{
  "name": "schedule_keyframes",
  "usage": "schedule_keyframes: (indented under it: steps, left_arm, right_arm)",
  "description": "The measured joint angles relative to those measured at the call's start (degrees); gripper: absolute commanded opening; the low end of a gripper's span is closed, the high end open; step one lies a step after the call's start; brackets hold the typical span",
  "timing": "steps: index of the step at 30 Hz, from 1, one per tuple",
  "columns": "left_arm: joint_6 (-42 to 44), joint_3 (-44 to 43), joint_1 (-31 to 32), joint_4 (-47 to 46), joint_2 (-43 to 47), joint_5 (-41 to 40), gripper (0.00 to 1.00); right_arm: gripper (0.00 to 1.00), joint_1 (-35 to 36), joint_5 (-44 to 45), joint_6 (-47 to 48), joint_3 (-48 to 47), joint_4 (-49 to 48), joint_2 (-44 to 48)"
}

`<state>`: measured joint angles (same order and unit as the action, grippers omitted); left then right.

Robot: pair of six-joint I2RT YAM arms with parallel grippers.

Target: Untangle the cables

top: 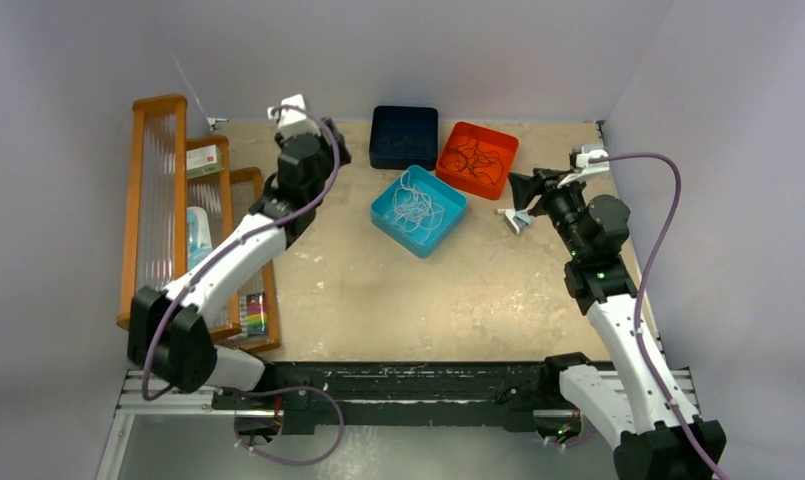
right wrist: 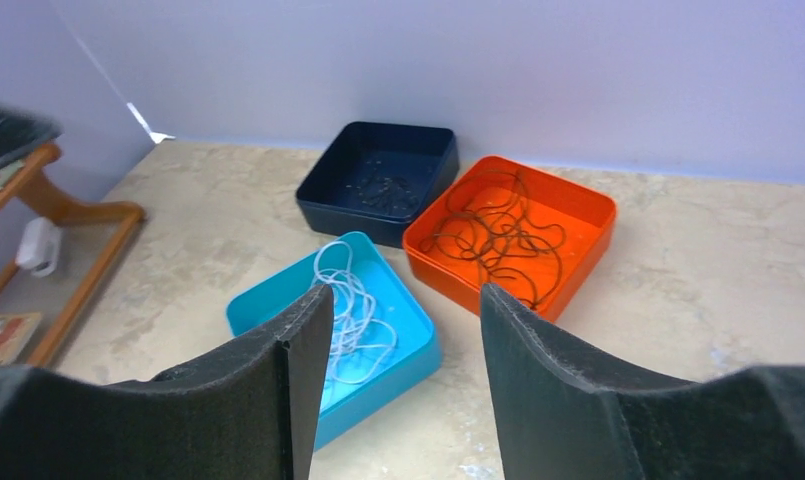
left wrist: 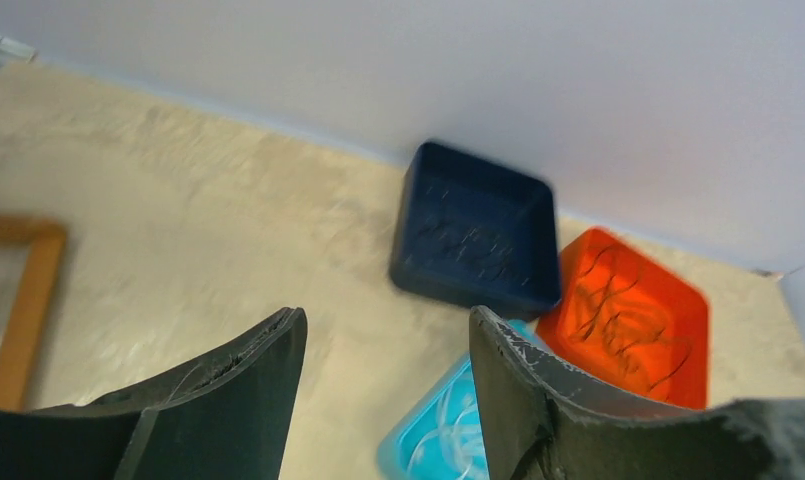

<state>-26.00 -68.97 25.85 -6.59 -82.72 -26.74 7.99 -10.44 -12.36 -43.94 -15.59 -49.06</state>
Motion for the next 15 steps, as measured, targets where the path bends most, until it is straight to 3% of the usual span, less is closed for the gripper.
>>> schedule_keyframes:
  steps: [6,15]
  left_arm:
    - [-1.7,18.1,-0.1,2.9,13.5,-2.4,0.64]
    - [-3.5,34.2,-0.1,4.4,25.2,-8.4,0.65]
  right_arm:
    - [0.68,0.0,5.0,1.9,0.5,0.0,0.6]
    - [0.84,0.0,8.0,1.2,5.1,-1.0,1.6]
